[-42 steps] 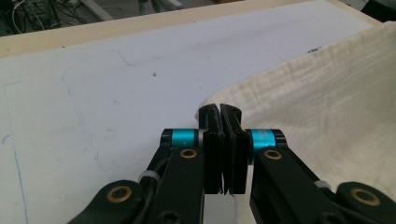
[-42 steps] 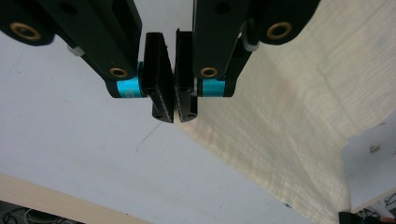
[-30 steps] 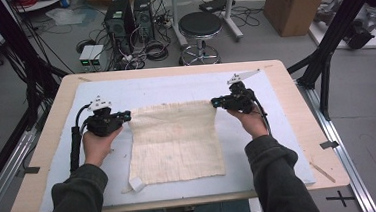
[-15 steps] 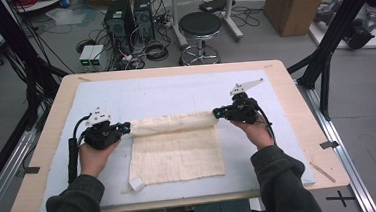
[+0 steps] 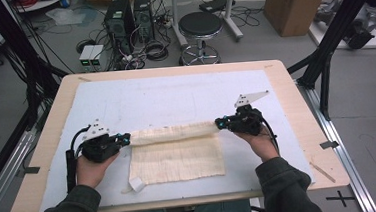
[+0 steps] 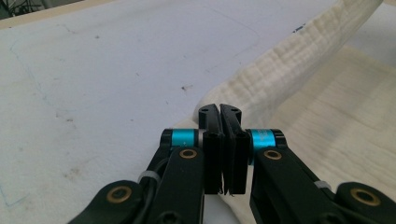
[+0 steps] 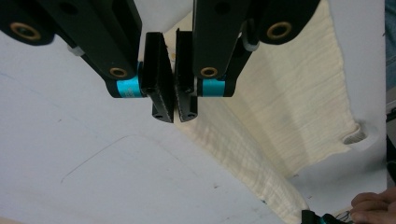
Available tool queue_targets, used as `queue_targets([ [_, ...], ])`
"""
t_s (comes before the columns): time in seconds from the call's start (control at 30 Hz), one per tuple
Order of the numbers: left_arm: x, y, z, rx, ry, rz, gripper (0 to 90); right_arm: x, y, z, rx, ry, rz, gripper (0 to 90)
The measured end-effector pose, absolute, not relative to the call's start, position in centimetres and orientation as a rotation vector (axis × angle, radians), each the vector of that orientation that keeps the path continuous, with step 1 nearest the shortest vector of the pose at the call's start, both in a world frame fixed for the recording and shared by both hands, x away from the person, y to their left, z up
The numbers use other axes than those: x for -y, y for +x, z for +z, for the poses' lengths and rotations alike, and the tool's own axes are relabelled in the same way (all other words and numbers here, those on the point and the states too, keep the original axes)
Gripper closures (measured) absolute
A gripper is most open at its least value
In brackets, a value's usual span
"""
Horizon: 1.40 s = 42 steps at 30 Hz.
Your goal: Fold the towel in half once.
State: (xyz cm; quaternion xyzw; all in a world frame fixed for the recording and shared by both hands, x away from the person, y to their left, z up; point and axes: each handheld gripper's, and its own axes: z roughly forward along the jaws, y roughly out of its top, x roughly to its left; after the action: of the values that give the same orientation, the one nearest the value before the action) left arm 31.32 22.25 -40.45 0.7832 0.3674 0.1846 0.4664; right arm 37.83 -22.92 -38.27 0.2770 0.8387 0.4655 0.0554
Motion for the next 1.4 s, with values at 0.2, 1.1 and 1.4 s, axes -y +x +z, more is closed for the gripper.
queue_targets([
  [0.2, -22.3, 30.2, -40.6, -0.880, 1.927, 0.449, 87.4, 22.9, 36.9, -39.0, -2.564, 0.832, 1.403, 85.9],
  [1.1, -22.5, 26.2, -42.4, -0.799, 1.973, 0.405, 87.2, 23.3, 32.5, -41.2, -2.632, 0.781, 1.357, 85.8],
  [1.4, -22.2, 25.2, -42.6, -0.766, 1.996, 0.389, 87.1, 23.5, 32.0, -41.7, -2.644, 0.791, 1.355, 85.7],
])
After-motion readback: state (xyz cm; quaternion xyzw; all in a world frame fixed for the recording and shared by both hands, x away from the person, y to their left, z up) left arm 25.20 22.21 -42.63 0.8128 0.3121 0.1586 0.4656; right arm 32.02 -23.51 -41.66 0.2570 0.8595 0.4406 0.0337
